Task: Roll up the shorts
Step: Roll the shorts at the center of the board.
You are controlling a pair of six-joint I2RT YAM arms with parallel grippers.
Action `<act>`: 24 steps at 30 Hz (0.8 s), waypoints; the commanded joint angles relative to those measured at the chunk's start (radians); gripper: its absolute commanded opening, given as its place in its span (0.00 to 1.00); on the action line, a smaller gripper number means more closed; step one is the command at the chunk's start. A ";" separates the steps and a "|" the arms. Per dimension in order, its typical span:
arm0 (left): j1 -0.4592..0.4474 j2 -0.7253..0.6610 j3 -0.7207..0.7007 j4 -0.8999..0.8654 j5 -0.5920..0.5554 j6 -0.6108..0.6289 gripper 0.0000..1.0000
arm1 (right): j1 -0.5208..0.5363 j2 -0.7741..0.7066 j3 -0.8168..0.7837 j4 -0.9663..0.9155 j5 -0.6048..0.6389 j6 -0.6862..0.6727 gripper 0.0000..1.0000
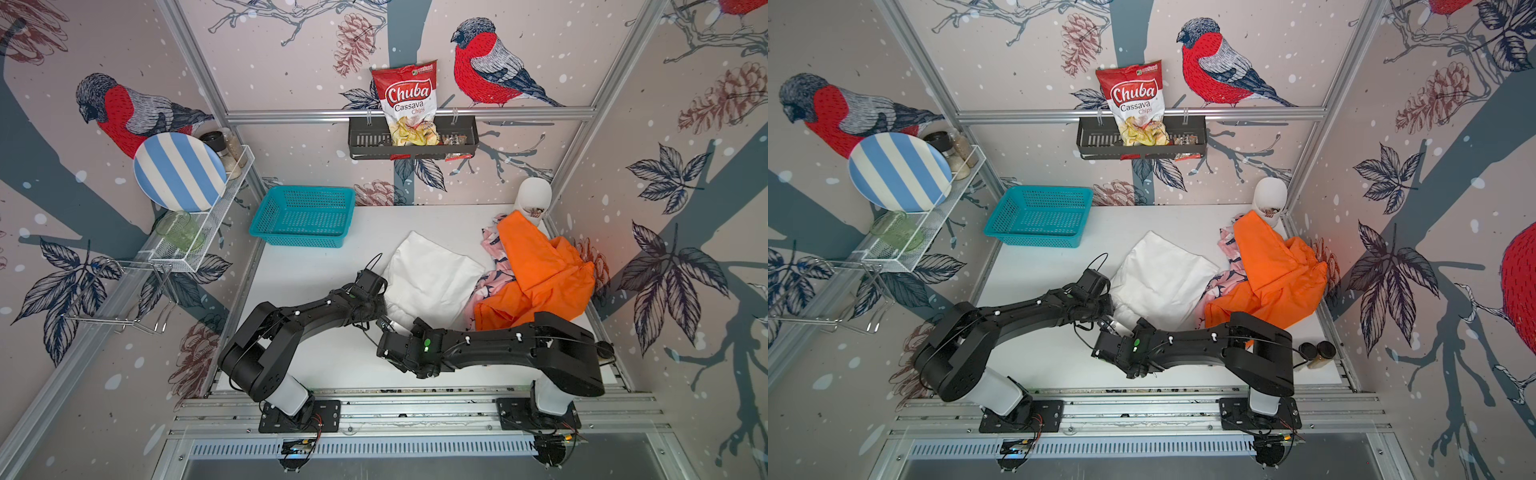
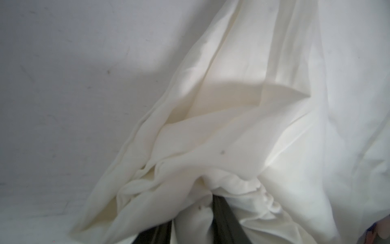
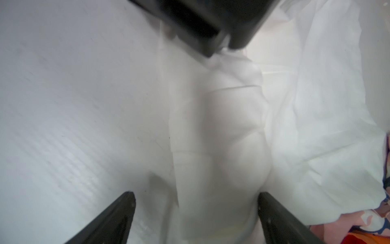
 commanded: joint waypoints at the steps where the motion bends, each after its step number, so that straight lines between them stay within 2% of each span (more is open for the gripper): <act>1: 0.009 -0.008 -0.007 -0.064 -0.010 0.024 0.36 | -0.002 0.050 -0.018 0.022 0.042 -0.083 0.91; 3: 0.015 -0.014 -0.009 -0.069 -0.008 0.027 0.37 | -0.002 0.079 -0.022 0.018 0.064 -0.082 0.83; 4: 0.017 -0.019 -0.010 -0.073 -0.010 0.028 0.37 | -0.002 0.091 -0.022 0.013 0.077 -0.081 0.75; 7: 0.035 -0.045 -0.028 -0.080 -0.010 0.030 0.39 | 0.002 0.108 -0.017 0.005 0.101 -0.067 0.46; 10: 0.065 -0.084 -0.060 -0.090 -0.006 0.031 0.40 | 0.009 0.097 -0.005 0.018 0.071 -0.063 0.21; 12: 0.085 -0.122 -0.079 -0.111 -0.010 0.032 0.41 | 0.013 0.081 0.011 0.030 -0.011 -0.059 0.10; 15: 0.090 -0.206 -0.066 -0.200 -0.061 0.031 0.43 | 0.011 0.047 0.031 0.066 -0.224 -0.040 0.01; 20: 0.100 -0.377 -0.010 -0.325 -0.117 0.027 0.50 | -0.048 -0.002 0.032 0.159 -0.592 0.052 0.00; 24: 0.100 -0.460 0.045 -0.399 -0.131 0.034 0.55 | -0.162 -0.047 -0.043 0.324 -0.875 0.159 0.01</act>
